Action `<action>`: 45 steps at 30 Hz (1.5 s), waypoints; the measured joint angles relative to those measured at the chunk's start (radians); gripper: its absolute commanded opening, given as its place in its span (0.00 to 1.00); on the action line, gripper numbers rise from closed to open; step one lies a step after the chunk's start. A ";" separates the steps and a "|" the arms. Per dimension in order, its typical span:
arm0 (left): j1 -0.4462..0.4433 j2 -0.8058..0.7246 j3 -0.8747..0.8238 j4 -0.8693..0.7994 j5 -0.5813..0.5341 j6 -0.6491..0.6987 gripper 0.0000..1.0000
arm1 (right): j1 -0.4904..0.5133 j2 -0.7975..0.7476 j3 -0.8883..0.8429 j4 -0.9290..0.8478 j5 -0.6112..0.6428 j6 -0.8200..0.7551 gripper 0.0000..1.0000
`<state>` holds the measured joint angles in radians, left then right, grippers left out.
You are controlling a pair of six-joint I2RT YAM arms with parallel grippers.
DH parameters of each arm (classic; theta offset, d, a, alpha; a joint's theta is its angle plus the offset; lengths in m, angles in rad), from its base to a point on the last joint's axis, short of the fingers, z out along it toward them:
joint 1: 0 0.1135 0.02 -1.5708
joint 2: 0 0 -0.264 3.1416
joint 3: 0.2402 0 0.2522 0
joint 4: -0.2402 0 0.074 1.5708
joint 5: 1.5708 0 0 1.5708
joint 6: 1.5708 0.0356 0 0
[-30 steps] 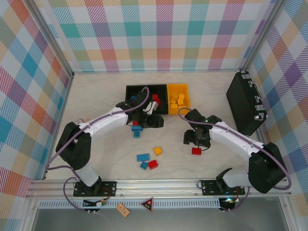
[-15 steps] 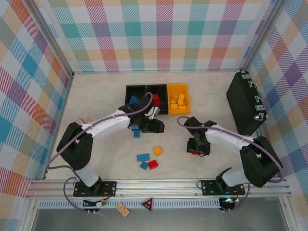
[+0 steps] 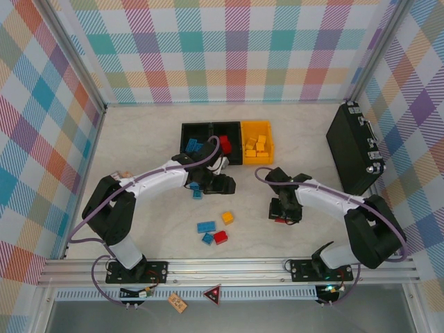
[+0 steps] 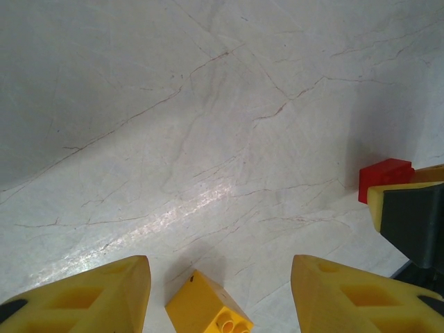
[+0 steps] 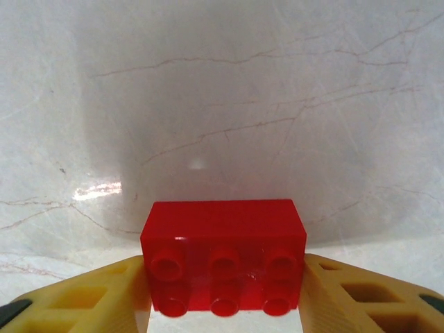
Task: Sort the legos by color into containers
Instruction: Pick up the lego from the bottom-right of the table, then place the lego in the container.
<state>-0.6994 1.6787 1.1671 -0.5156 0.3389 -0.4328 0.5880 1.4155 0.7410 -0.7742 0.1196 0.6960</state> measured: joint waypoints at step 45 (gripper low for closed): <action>0.103 -0.356 -0.296 0.071 -0.229 -0.233 0.56 | -0.005 0.611 1.079 -0.018 -0.056 -0.280 0.36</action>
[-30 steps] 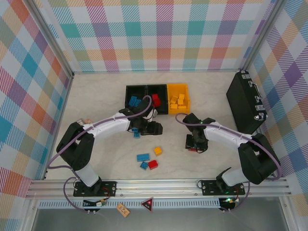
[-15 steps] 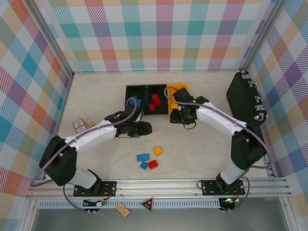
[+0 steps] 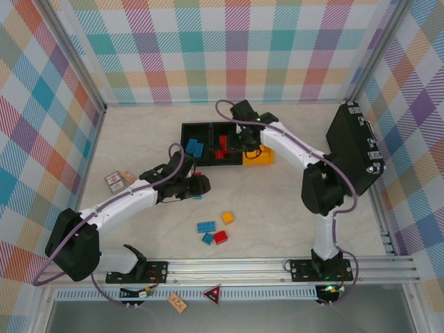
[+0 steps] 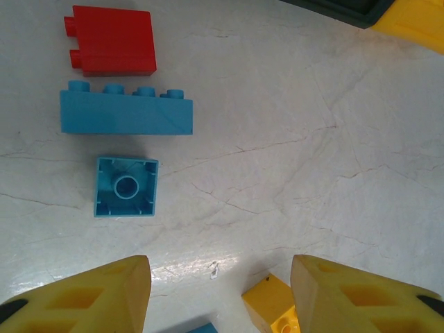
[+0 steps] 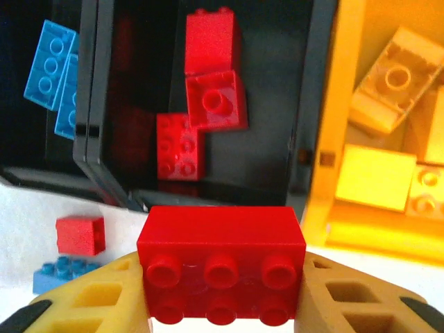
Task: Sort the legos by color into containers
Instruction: Place the lego in the container.
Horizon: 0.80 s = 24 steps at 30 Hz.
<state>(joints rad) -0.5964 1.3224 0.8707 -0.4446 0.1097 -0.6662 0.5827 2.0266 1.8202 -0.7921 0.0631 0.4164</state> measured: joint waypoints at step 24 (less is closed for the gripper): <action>0.003 -0.031 -0.016 -0.023 -0.026 -0.004 0.55 | -0.021 0.401 0.547 -0.183 0.099 -0.079 0.42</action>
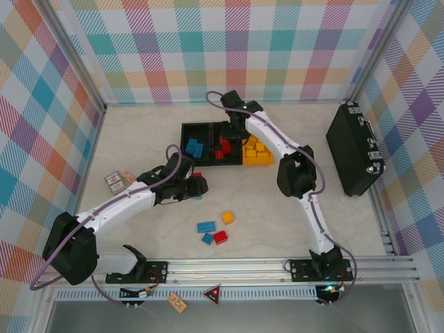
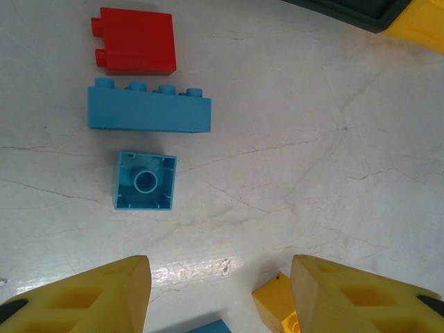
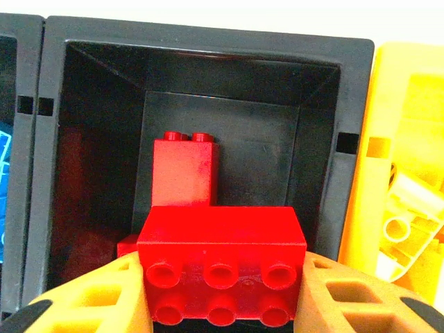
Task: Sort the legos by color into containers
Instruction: Place the lego in the container.
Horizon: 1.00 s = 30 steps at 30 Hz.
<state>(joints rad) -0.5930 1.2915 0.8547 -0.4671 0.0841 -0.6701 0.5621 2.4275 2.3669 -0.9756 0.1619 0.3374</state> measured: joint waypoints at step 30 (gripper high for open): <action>0.000 -0.021 0.000 -0.029 -0.057 -0.019 0.57 | 0.003 -0.287 -0.286 0.119 -0.033 -0.013 0.56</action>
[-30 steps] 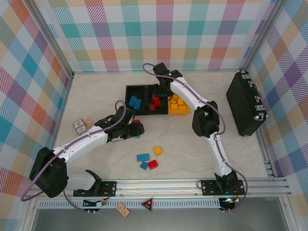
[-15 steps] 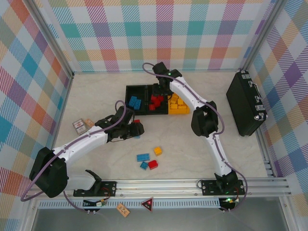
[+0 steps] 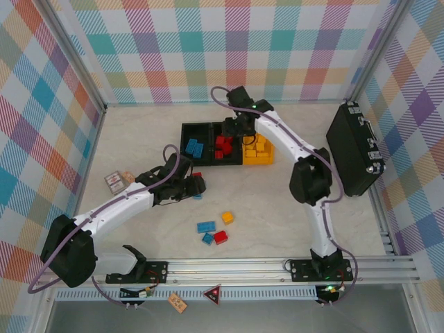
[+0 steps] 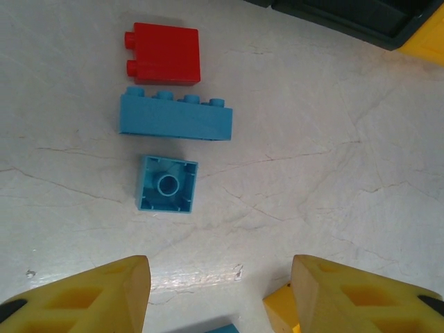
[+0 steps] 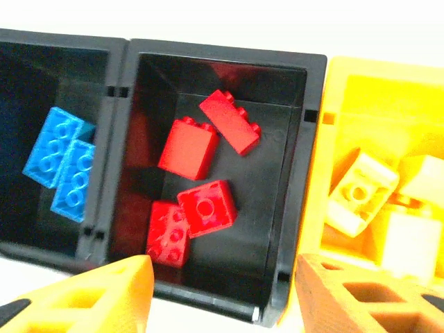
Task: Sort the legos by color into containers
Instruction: Place the lego in the container, then pick up the lego from the bottom-center of the table.
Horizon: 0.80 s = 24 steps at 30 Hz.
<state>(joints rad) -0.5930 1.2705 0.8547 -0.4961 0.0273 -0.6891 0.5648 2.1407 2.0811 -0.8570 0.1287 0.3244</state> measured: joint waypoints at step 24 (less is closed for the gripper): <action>0.005 0.035 -0.066 0.000 0.043 -0.001 0.58 | 0.145 -0.704 -0.976 0.247 -0.269 -0.037 0.64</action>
<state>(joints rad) -0.5884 1.3056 0.7891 -0.4957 0.0708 -0.6899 0.7101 1.4364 1.1053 -0.6102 -0.1398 0.2878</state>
